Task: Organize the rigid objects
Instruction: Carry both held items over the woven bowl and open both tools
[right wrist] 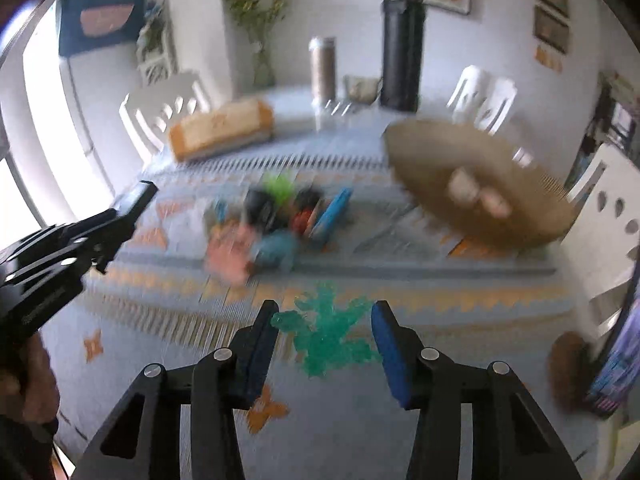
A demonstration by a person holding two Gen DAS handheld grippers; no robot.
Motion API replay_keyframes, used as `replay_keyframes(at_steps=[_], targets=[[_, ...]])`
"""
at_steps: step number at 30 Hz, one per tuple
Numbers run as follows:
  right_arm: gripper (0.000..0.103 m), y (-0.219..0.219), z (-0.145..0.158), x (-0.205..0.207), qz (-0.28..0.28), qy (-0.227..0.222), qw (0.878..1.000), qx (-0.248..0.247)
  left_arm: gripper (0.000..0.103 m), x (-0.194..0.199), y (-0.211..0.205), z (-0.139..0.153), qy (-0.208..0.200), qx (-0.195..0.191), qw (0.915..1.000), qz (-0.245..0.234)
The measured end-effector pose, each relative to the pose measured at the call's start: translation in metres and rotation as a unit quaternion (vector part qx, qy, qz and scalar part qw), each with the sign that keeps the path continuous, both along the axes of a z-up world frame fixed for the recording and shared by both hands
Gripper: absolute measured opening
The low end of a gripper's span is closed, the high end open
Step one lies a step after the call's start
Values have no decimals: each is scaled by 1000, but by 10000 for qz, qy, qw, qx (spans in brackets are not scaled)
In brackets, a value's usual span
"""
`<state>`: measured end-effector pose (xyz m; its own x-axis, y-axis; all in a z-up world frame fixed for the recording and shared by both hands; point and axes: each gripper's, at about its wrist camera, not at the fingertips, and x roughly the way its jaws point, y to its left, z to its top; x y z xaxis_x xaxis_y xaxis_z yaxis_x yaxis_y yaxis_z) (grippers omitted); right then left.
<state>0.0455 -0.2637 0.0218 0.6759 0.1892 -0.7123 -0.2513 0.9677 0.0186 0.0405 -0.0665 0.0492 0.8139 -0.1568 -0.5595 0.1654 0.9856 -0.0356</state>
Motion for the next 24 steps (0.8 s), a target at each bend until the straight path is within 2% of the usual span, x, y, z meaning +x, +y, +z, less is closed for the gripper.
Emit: replay_keyframes(at_steps=[5,8,11,16,18,20,24], targets=[[47,-33,64,21,-636,-749,9951,110,21,24,-39,58,-631,-415,9963,-409],[47,-55,88,35,-1157,-1037,9876,227,21,51,-67,72,-748,-590,9939,-558],[47,-73,93,52,-1666,-1174,9789,140,21,81,-95,72,-693,-737,9921,-748],[47,-106,68,90,-2099,-712,9742,435,21,128,-138,45,-264,-650,9937,-877],[47,-116,56,103,-2259,-402,9724,431,21,133,-151,32,-128,-537,9938,-962],[47,-129,43,117,-2300,-19,9708,684,21,140,-163,20,36,-447,9933,-1065],[50,-146,29,128,-2431,321,9653,899,22,144,-177,5,314,-267,9916,-1225]])
